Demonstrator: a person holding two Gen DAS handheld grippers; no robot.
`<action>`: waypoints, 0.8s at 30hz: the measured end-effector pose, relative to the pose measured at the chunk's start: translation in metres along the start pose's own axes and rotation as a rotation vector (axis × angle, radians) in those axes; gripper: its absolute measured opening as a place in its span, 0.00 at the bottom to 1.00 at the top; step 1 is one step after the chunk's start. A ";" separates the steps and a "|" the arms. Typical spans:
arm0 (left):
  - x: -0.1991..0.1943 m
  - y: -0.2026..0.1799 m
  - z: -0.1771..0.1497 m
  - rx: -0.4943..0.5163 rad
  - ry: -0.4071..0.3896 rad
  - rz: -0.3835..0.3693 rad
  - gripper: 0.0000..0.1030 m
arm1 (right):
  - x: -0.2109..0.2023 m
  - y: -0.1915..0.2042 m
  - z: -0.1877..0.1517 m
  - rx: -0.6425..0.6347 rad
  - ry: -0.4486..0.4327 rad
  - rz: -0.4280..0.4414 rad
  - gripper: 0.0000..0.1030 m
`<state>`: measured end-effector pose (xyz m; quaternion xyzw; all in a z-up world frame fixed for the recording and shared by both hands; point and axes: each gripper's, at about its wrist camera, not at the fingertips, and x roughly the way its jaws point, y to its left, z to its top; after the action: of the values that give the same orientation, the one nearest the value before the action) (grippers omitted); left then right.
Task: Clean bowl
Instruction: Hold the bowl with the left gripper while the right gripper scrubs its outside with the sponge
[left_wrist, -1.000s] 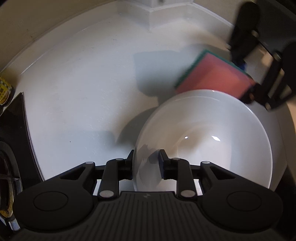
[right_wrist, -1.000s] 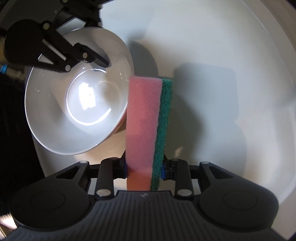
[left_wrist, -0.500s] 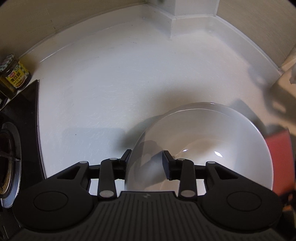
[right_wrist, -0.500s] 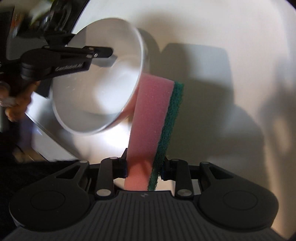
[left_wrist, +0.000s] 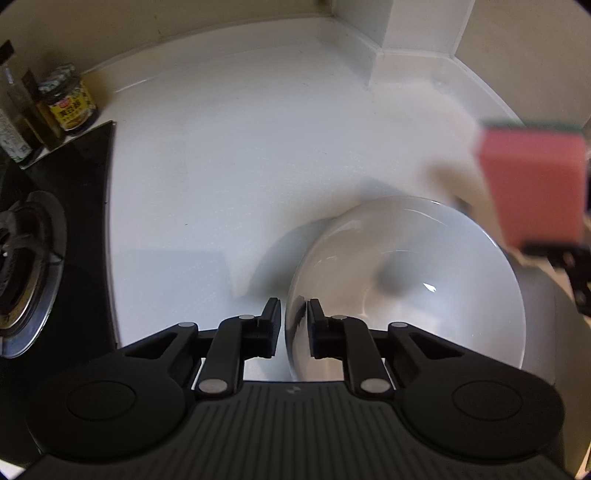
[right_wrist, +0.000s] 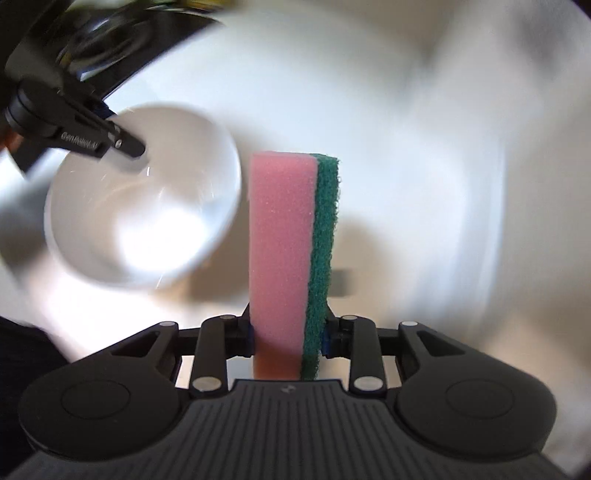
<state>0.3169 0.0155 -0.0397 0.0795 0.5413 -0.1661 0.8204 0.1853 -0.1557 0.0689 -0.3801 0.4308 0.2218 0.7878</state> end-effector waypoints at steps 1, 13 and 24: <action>-0.012 0.002 -0.010 -0.086 -0.007 0.031 0.16 | 0.003 0.018 0.019 -0.187 -0.049 -0.087 0.26; -0.001 0.024 -0.039 -0.267 0.000 -0.027 0.23 | 0.070 0.125 0.034 -1.032 -0.150 -0.527 0.25; 0.008 0.010 -0.041 -0.270 -0.037 0.018 0.30 | 0.074 0.134 0.012 -1.162 -0.003 -0.648 0.26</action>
<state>0.2882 0.0365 -0.0639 -0.0298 0.5428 -0.0861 0.8349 0.1399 -0.0629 -0.0443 -0.8530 0.1041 0.1706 0.4822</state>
